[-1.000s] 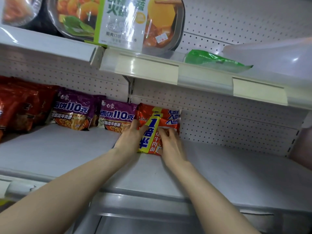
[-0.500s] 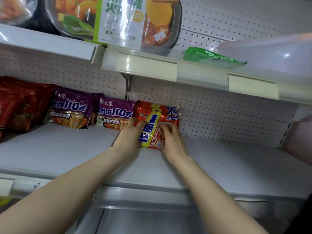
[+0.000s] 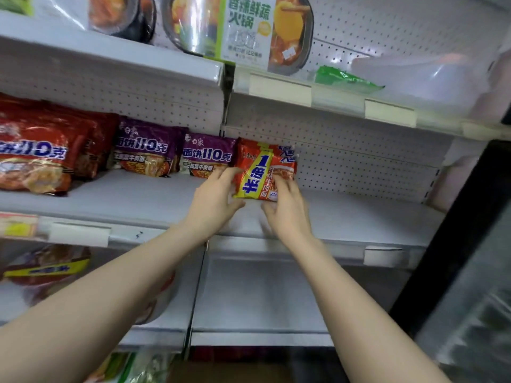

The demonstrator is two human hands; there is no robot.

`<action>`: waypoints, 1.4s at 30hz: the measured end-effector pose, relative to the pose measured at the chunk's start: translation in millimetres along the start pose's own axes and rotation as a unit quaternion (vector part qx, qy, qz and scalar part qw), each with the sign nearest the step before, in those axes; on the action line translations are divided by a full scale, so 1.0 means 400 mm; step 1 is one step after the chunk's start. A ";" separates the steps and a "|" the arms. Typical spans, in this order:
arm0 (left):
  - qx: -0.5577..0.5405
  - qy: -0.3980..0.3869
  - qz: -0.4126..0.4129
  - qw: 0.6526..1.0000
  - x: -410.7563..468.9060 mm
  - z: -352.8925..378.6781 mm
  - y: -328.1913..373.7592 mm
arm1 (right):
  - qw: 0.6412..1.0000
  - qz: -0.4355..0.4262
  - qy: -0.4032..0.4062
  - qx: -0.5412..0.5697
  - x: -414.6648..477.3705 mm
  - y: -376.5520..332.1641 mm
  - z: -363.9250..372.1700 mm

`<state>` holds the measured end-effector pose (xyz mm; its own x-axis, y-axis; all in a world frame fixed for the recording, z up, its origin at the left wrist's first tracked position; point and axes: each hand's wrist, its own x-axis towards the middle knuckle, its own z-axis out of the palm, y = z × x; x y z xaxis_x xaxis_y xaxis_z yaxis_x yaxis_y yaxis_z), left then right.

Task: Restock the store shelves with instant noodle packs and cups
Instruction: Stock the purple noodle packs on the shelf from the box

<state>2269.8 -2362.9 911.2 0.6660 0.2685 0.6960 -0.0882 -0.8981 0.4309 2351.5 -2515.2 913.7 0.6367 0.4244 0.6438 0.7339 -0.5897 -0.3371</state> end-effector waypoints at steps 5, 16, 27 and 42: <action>-0.025 0.012 0.025 0.999 -0.124 -0.064 -0.004 | 1.000 0.021 0.019 0.007 -0.127 -0.052 -0.013; -0.040 -0.042 0.020 0.998 -0.410 -0.112 -0.033 | 0.997 0.077 0.001 -0.006 -0.446 -0.105 0.001; -0.065 -0.181 -0.077 0.978 -0.710 -0.006 -0.116 | 0.968 0.203 -0.148 0.000 -0.763 -0.054 0.116; -0.018 -0.330 -0.249 0.910 -1.015 0.129 -0.264 | 0.869 0.328 -0.369 0.041 -1.027 -0.013 0.344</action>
<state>2046.8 -2394.9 553.3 0.9289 0.3611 -0.0818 0.3298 -0.7068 0.6258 2118.5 -2591.9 556.7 0.8804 0.3585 -0.3105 0.1513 -0.8328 -0.5325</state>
